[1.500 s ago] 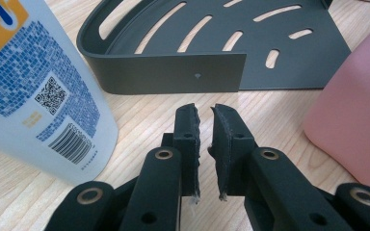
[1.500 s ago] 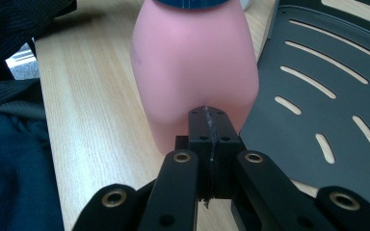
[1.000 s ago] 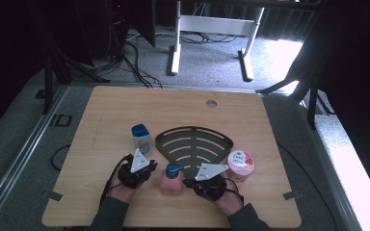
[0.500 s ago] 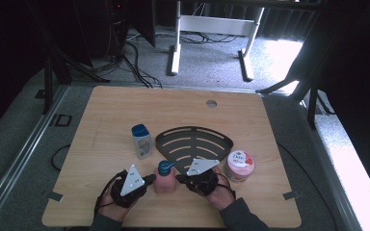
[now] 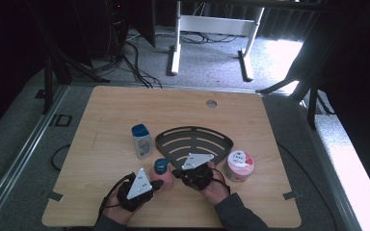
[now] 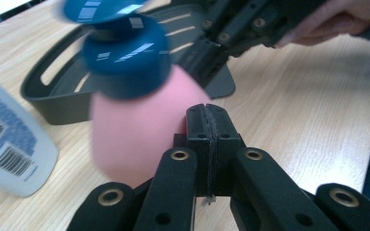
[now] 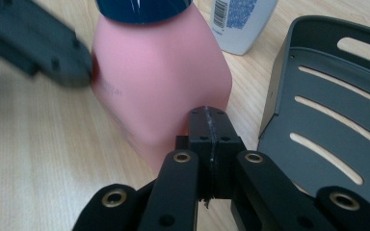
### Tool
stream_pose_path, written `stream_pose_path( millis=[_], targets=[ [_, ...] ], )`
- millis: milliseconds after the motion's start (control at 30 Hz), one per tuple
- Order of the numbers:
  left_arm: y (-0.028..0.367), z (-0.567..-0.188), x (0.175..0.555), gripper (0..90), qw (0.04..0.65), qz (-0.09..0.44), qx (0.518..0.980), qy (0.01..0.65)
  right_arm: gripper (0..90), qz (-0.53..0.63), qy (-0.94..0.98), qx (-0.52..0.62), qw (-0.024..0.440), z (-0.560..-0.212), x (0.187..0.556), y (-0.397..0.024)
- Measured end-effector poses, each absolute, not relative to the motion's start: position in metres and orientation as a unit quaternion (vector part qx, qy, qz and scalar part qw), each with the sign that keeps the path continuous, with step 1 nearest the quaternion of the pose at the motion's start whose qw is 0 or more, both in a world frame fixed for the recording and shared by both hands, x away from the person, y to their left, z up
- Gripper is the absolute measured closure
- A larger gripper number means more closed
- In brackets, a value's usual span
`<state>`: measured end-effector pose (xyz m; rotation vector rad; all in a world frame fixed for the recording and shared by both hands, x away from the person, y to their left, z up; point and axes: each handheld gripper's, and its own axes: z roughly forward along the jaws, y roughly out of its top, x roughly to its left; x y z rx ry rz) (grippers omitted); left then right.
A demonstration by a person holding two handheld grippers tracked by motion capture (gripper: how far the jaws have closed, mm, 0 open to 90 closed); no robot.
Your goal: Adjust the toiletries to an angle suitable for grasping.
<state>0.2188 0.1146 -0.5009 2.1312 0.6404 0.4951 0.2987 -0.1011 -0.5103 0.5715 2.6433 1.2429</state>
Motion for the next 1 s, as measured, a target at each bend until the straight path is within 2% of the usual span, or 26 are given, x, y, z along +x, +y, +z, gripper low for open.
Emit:
stream_pose_path(
  millis=[133, 333, 700, 1000],
  targets=[
    [0.109, -0.505, 0.223, 89.7, 0.395, 0.208, 0.857, 0.259, 90.0, 0.410, 0.888, 0.185, 0.091, -0.509, 0.299, -0.095],
    [0.125, -0.506, 0.225, 89.6, 0.390, 0.212, 0.848, 0.288, 90.0, 0.412, 0.887, 0.181, 0.109, -0.503, 0.301, -0.091],
    [0.143, -0.509, 0.240, 88.9, 0.365, 0.225, 0.834, 0.348, 90.0, 0.409, 0.886, 0.187, 0.111, -0.504, 0.305, -0.092],
    [0.146, -0.511, 0.248, 88.2, 0.359, 0.224, 0.830, 0.363, 90.0, 0.402, 0.892, 0.179, 0.105, -0.506, 0.310, -0.078]
  ],
)
